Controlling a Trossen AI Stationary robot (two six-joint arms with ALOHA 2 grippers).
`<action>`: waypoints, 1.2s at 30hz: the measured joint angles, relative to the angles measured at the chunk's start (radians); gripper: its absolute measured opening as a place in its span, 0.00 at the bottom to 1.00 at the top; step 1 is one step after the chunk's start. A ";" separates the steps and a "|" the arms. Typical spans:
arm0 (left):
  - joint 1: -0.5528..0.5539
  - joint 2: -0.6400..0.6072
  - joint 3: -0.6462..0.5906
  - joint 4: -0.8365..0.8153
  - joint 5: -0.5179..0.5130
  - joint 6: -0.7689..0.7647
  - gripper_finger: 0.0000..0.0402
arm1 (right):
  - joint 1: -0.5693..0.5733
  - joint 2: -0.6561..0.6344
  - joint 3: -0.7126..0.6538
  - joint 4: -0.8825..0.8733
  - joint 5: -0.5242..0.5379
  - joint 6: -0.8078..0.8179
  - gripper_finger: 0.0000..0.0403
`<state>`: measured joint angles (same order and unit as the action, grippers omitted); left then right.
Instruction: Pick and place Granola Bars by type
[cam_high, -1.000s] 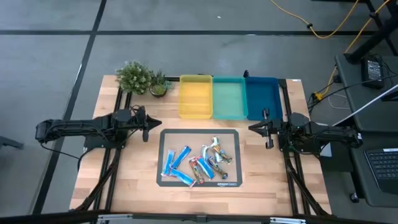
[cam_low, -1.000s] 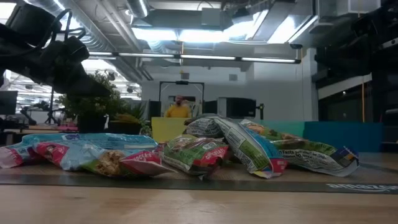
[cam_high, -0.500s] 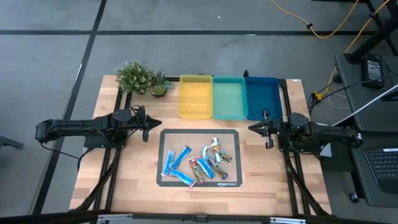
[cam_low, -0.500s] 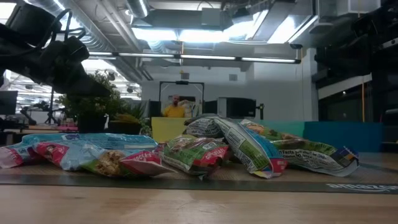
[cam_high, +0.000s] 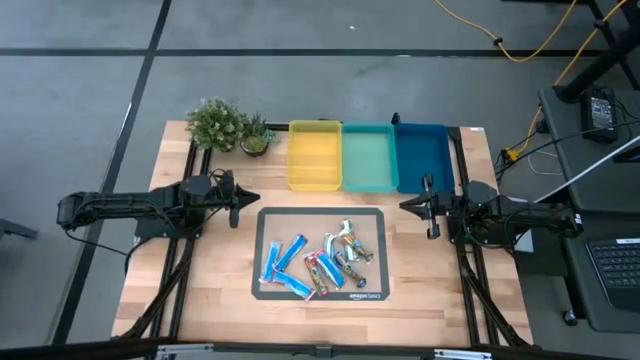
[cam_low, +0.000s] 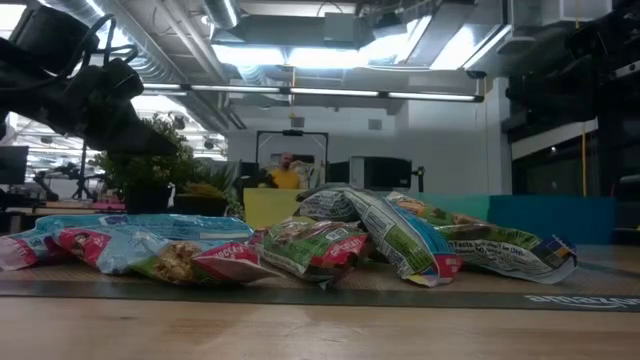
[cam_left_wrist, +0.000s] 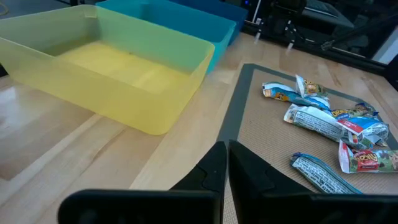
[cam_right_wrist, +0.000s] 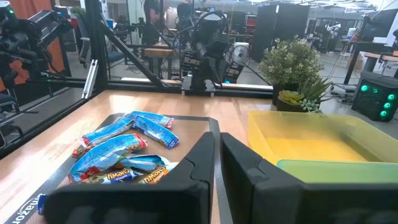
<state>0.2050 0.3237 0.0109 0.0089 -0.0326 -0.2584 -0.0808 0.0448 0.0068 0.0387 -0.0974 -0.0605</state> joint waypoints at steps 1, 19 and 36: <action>0.000 0.000 0.000 0.000 0.000 0.000 0.03 | 0.000 0.000 0.000 0.000 0.000 0.000 0.07; 0.000 0.000 0.000 0.000 0.000 0.000 0.03 | 0.000 0.000 0.000 0.000 0.001 -0.063 0.07; 0.000 0.000 0.000 0.000 0.000 0.000 0.02 | 0.000 0.000 0.000 0.008 0.023 -0.002 0.07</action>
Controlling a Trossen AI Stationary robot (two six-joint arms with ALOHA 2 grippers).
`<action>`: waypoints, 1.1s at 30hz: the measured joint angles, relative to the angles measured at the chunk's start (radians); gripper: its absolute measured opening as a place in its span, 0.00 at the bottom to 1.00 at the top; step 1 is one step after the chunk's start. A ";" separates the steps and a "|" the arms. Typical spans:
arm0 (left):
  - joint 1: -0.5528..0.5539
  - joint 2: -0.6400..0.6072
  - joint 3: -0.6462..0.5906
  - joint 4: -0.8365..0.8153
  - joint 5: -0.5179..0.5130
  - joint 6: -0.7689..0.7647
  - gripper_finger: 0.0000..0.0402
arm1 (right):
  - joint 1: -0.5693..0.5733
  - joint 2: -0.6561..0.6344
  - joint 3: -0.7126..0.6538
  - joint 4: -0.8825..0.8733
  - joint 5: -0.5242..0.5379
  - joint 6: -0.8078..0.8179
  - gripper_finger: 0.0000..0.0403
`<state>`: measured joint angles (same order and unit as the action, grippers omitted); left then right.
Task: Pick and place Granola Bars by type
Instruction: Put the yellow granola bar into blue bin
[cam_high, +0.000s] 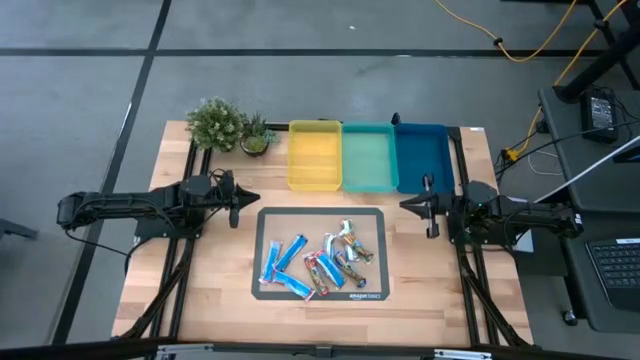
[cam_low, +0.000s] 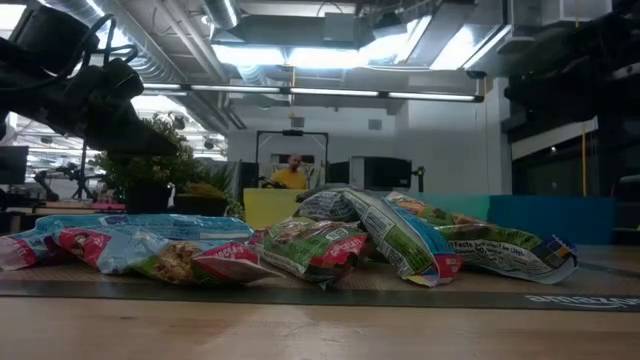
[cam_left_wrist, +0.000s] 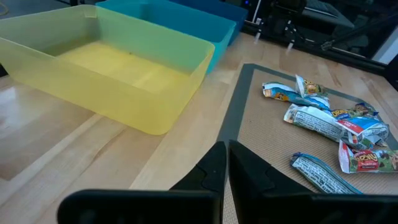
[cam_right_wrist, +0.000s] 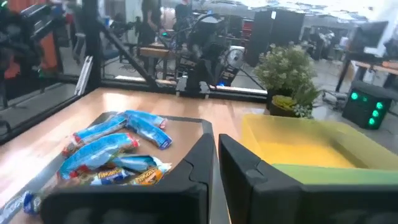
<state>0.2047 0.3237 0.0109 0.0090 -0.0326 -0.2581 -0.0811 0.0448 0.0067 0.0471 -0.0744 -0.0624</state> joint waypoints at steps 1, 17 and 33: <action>0.000 0.000 0.000 0.000 0.000 0.000 0.02 | 0.000 0.000 0.000 0.006 0.004 0.043 0.07; 0.000 0.000 0.000 0.003 0.000 0.010 0.03 | 0.004 0.016 0.042 0.135 0.001 0.294 0.07; 0.000 0.000 0.000 0.002 0.000 0.010 0.03 | 0.076 0.535 0.674 -0.315 -0.101 0.204 0.07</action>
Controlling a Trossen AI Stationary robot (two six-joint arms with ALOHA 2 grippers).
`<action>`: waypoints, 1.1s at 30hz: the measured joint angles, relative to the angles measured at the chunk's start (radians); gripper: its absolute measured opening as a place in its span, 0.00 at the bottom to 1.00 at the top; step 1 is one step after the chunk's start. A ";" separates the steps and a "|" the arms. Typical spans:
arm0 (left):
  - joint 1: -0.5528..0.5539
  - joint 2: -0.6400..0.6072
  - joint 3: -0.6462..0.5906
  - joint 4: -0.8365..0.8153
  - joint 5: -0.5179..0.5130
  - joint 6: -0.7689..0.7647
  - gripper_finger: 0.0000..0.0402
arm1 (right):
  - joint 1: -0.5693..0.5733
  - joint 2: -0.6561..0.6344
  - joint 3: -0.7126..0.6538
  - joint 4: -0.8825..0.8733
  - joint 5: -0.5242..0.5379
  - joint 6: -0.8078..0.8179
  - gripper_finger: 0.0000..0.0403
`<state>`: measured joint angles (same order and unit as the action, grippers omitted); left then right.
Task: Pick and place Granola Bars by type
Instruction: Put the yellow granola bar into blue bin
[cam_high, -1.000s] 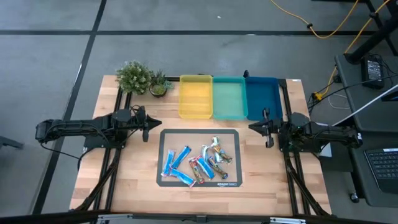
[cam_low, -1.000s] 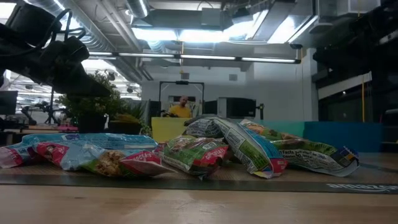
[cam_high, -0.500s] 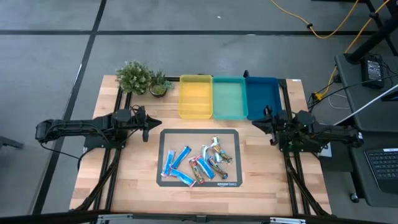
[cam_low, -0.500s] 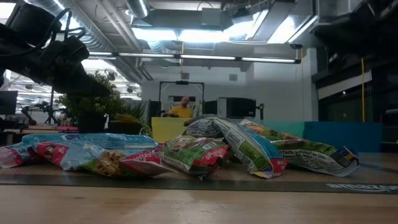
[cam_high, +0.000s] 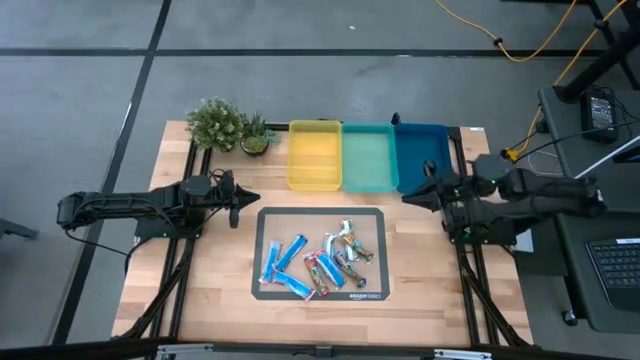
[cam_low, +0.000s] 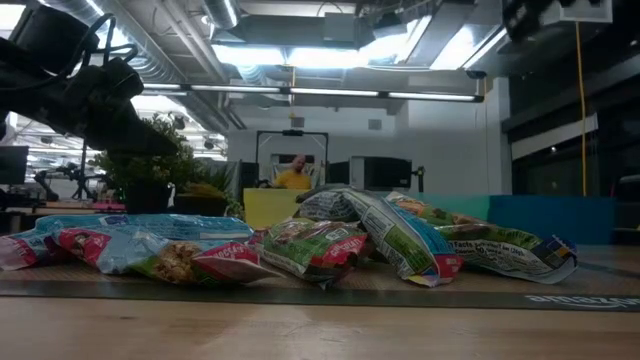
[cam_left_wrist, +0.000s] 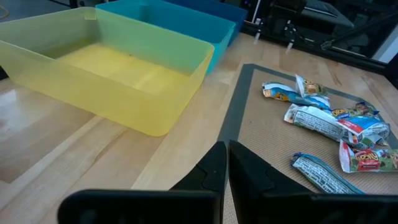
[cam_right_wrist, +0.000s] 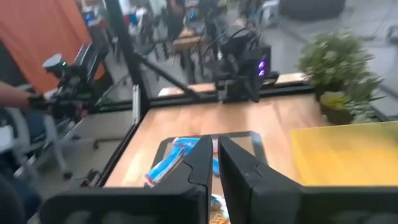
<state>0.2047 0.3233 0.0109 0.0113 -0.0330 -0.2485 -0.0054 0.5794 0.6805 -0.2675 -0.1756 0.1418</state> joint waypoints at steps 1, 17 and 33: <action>0.000 0.000 0.000 0.000 0.000 0.000 0.03 | 0.005 0.039 0.037 -0.014 -0.010 -0.018 0.07; 0.000 0.000 0.000 -0.001 0.000 0.000 0.03 | 0.024 0.394 0.210 -0.022 -0.083 -0.047 0.09; 0.000 0.000 0.000 -0.001 0.000 0.000 0.03 | 0.049 0.736 0.210 -0.157 -0.056 0.105 0.56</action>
<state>0.2047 0.3235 0.0109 0.0105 -0.0330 -0.2488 0.0437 1.3150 0.8909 -0.4242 -0.2320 0.2464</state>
